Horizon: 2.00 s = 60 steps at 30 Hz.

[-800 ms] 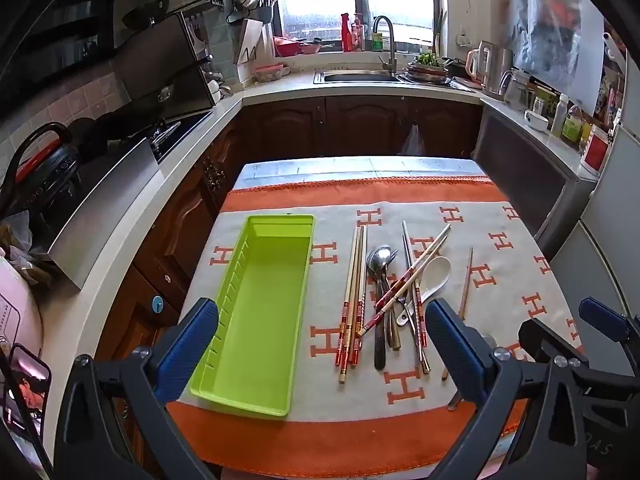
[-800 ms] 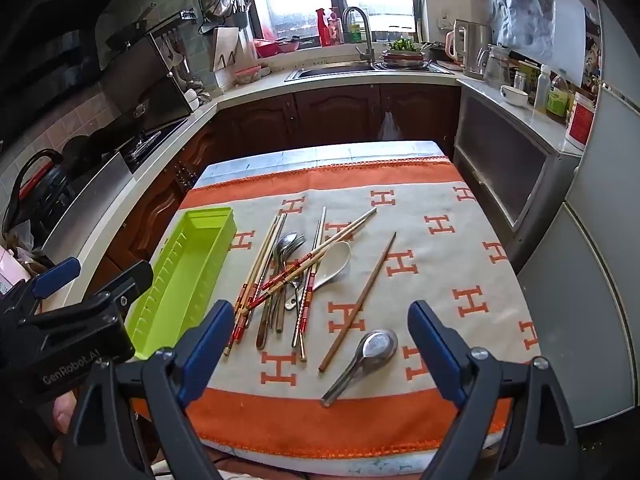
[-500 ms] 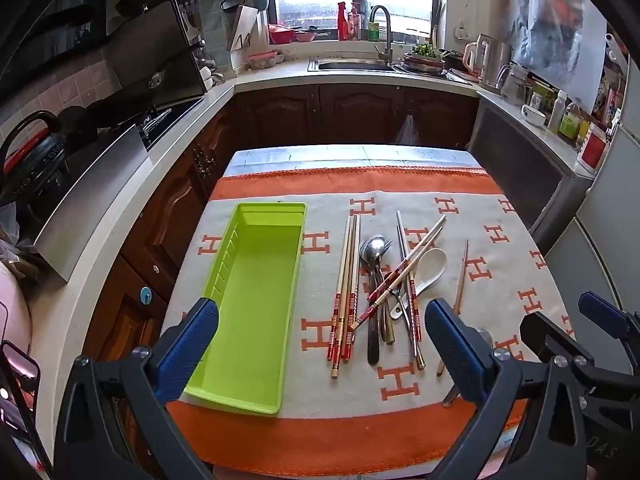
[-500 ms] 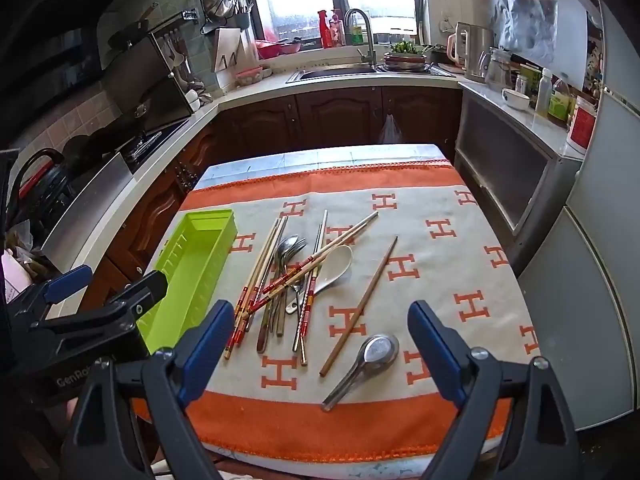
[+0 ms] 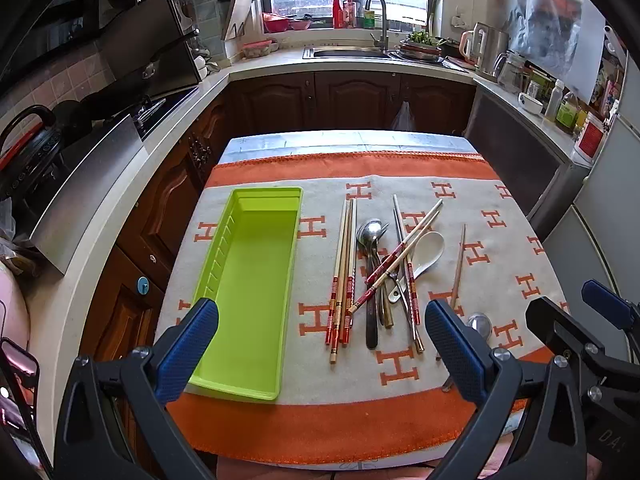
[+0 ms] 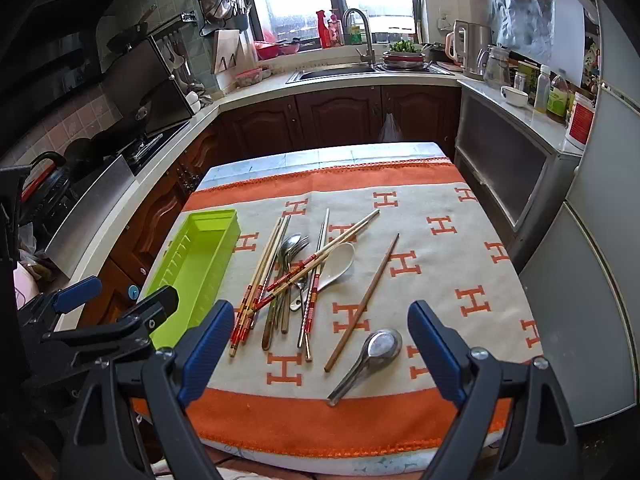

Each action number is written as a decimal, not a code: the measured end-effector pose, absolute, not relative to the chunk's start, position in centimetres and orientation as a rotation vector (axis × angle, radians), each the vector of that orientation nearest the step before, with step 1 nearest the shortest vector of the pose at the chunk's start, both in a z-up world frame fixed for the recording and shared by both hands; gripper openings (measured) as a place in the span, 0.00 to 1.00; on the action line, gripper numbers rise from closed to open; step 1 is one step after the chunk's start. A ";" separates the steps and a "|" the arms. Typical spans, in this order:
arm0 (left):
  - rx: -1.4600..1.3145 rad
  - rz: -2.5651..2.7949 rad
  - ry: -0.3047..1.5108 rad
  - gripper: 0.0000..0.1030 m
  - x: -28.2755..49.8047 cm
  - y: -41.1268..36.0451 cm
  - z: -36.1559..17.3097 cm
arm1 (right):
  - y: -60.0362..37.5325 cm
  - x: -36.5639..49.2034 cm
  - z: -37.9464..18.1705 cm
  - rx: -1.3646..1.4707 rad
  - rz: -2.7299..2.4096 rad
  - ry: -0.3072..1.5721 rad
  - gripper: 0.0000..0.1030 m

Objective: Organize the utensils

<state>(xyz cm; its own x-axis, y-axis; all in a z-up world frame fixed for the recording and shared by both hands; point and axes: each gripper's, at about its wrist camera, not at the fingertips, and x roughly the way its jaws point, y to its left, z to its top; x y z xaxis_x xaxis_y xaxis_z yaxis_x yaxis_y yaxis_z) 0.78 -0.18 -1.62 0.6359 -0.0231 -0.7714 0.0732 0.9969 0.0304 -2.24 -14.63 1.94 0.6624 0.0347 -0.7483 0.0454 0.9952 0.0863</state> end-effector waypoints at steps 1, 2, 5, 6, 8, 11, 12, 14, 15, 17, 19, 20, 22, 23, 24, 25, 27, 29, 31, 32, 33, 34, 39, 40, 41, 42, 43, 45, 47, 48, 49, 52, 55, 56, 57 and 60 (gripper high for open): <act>0.057 -0.057 0.879 0.99 0.7 -0.1 -1.5 | -14.6 -2.2 2.0 0.100 -0.006 0.846 0.86; 0.055 -0.058 0.878 0.99 0.6 -0.1 -1.5 | -14.4 -2.6 2.2 0.101 -0.007 0.842 0.86; 0.058 -0.057 0.881 0.99 0.5 0.1 -1.4 | -14.2 -3.3 2.3 0.105 -0.009 0.838 0.86; 0.059 -0.057 0.883 0.99 0.4 0.1 -1.3 | -14.2 -3.3 2.3 0.107 -0.008 0.838 0.86; 0.058 -0.062 0.883 0.99 0.2 0.2 -1.3 | -14.1 -3.5 2.3 0.111 -0.008 0.839 0.86; 0.054 -0.072 0.880 0.99 -0.2 0.3 -1.1 | -13.9 -4.1 2.5 0.116 -0.010 0.837 0.86; 0.056 -0.074 0.876 0.99 -0.4 0.3 -1.1 | -13.8 -4.3 2.6 0.116 -0.012 0.836 0.86; 0.061 -0.076 0.870 0.99 -0.6 0.3 -1.0 | -13.7 -4.5 2.7 0.116 -0.015 0.835 0.86; 0.065 -0.076 0.866 0.99 -0.8 0.3 -0.9 | -13.7 -4.7 2.7 0.116 -0.018 0.833 0.86; 0.069 -0.076 0.858 0.99 -0.9 0.3 -0.7 | -13.7 -4.8 3.0 0.115 -0.020 0.830 0.86; 0.071 -0.078 0.853 0.99 -1.1 0.3 -0.5 | -13.6 -4.9 3.2 0.115 -0.021 0.827 0.86; 0.072 -0.078 0.852 0.99 -1.1 0.3 -0.5 | -13.6 -5.0 3.2 0.114 -0.021 0.826 0.86; 0.082 -0.073 0.845 0.99 -1.2 0.2 -0.3 | -13.6 -5.0 3.2 0.113 -0.020 0.826 0.86; 0.089 -0.067 0.841 0.99 -1.3 0.1 -0.3 | -13.7 -5.0 3.3 0.112 -0.017 0.826 0.86; 0.095 -0.061 0.838 0.99 -1.2 0.1 -0.1 | -13.7 -5.0 3.3 0.111 -0.015 0.827 0.86; 0.098 -0.057 0.835 0.99 -1.1 0.0 0.0 | -13.7 -5.0 3.4 0.109 -0.014 0.827 0.86; 0.099 -0.055 0.830 0.99 -1.1 0.0 0.1 | -13.7 -4.9 3.5 0.109 -0.012 0.825 0.86; 0.099 -0.056 0.830 0.99 -0.9 0.0 0.1 | -13.6 -4.8 3.6 0.105 -0.015 0.823 0.86; 0.096 -0.059 0.834 0.99 -0.8 0.0 0.1 | -13.7 -4.6 3.6 0.108 -0.013 0.824 0.86; 0.095 -0.060 0.837 0.99 -0.7 0.0 0.1 | -13.7 -4.5 3.6 0.109 -0.012 0.825 0.86; 0.095 -0.060 0.837 0.99 -0.7 0.0 0.1 | -13.7 -4.6 3.6 0.108 -0.013 0.824 0.86; 0.095 -0.059 0.836 0.99 -0.6 0.0 0.1 | -13.7 -4.5 3.6 0.109 -0.012 0.824 0.86; 0.096 -0.054 0.850 0.99 0.2 -0.2 -0.1 | -13.7 -4.5 3.5 0.108 -0.013 0.826 0.86; 0.096 -0.056 0.855 0.99 0.4 -0.2 -0.2 | -13.7 -4.4 3.5 0.111 -0.013 0.829 0.86; 0.096 -0.058 0.860 0.99 0.5 -0.3 -0.3 | -13.8 -4.2 3.4 0.114 -0.012 0.833 0.86; 0.097 -0.061 0.863 0.99 0.6 -0.4 -0.4 | -13.9 -4.1 3.4 0.118 -0.012 0.835 0.86; 0.100 -0.068 0.869 0.99 0.8 -0.5 -0.5 | -14.0 -4.0 3.4 0.123 -0.010 0.837 0.86; 0.104 -0.076 0.872 0.99 1.0 -0.7 -0.7 | -14.2 -3.7 3.4 0.128 -0.012 0.839 0.86; 0.106 -0.081 0.872 0.99 1.2 -1.0 -0.7 | -14.4 -3.4 3.3 0.133 -0.014 0.842 0.86; 0.110 -0.083 0.871 0.99 1.3 -1.1 -0.8 | -14.5 -3.2 3.2 0.136 -0.014 0.844 0.86; 0.112 -0.086 0.871 0.99 1.3 -1.1 -0.8 | -14.6 -3.1 3.1 0.138 -0.016 0.844 0.86; 0.113 -0.102 0.875 0.99 1.8 -1.3 -0.9 | -14.9 -2.7 2.9 0.142 -0.015 0.850 0.86; 0.117 -0.137 0.882 0.99 2.6 -1.5 -0.8 | -15.3 -2.1 2.8 0.148 -0.014 0.854 0.85; 0.123 -0.149 0.878 0.99 3.0 -1.6 -0.7 | -15.6 -1.9 2.8 0.152 -0.016 0.855 0.85; 0.129 -0.156 0.865 0.99 3.3 -1.6 -0.6 | -15.9 -1.7 2.8 0.158 -0.019 0.857 0.85; 0.135 -0.163 0.830 0.99 4.2 -1.8 -0.1 | -17.0 -0.8 2.6 0.186 -0.014 0.868 0.85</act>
<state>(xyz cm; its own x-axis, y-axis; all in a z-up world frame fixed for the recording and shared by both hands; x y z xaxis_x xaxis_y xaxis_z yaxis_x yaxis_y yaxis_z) 4.22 -1.75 -0.07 0.6639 -0.0911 -0.7423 0.1964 0.9790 0.0555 -0.78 -17.05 2.63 0.6471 0.0632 -0.7598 0.0880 0.9837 0.1568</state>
